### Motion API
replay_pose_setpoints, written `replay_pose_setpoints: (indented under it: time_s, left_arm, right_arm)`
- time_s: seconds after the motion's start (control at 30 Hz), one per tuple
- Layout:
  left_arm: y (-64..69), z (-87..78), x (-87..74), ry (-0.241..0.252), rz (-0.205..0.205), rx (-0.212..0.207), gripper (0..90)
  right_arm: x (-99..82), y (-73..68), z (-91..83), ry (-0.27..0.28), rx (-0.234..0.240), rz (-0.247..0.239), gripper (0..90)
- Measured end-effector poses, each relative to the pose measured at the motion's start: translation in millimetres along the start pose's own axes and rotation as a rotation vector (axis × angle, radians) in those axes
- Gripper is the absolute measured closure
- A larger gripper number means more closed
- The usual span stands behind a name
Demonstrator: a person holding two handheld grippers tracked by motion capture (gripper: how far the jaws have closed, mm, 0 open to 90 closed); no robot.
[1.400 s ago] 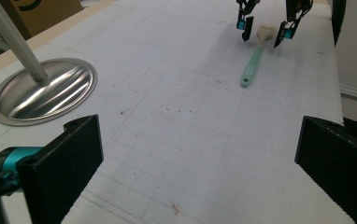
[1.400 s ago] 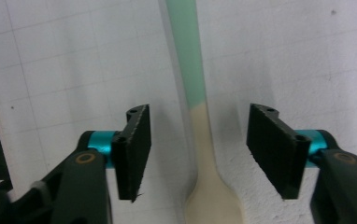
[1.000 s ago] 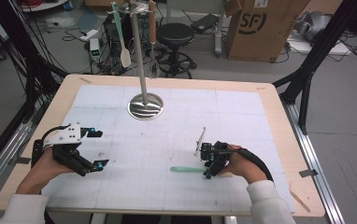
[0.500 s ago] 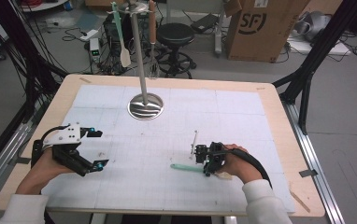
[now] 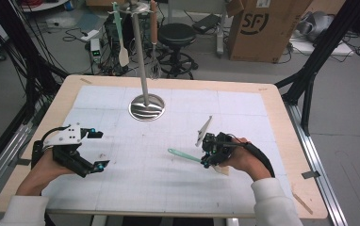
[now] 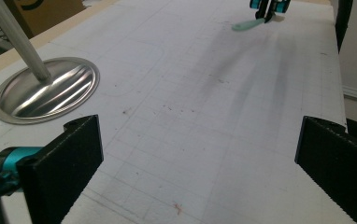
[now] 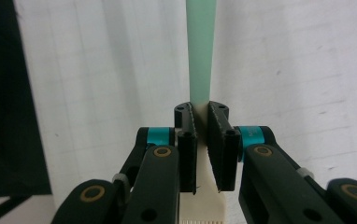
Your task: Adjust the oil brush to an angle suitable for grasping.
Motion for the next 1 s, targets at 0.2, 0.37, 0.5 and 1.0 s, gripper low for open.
replay_pose_setpoints:
  time_s: [0.2,0.37,0.5,1.0]
  left_arm:
    - [0.0,-0.2,0.0,0.001,-0.002,0.000,1.7]
    - [-0.9,-0.1,0.6,0.007,-0.007,0.000,1.7]
    - [-3.3,1.0,1.2,0.014,-0.012,-0.004,1.6]
    - [-4.3,3.9,-1.8,-0.001,-0.019,-0.004,1.6]
  right_arm:
    - [13.1,4.7,-22.2,0.109,-0.025,0.008,82.6]
    - [23.1,6.0,-35.7,0.190,-0.035,0.026,82.6]
    - [31.7,5.9,-45.6,0.258,-0.047,0.051,82.6]
    - [62.4,17.7,-79.3,0.498,-0.099,0.120,82.4]
Point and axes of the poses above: each handheld gripper's, and its own axes: z roughly forward along the jaws, x roughly out of its top, y roughly to its right, the point moved 10 cm from there along z, roughly forward along the jaws, and after that the axes turned 1 degree about -z, right-handed, at the moved point
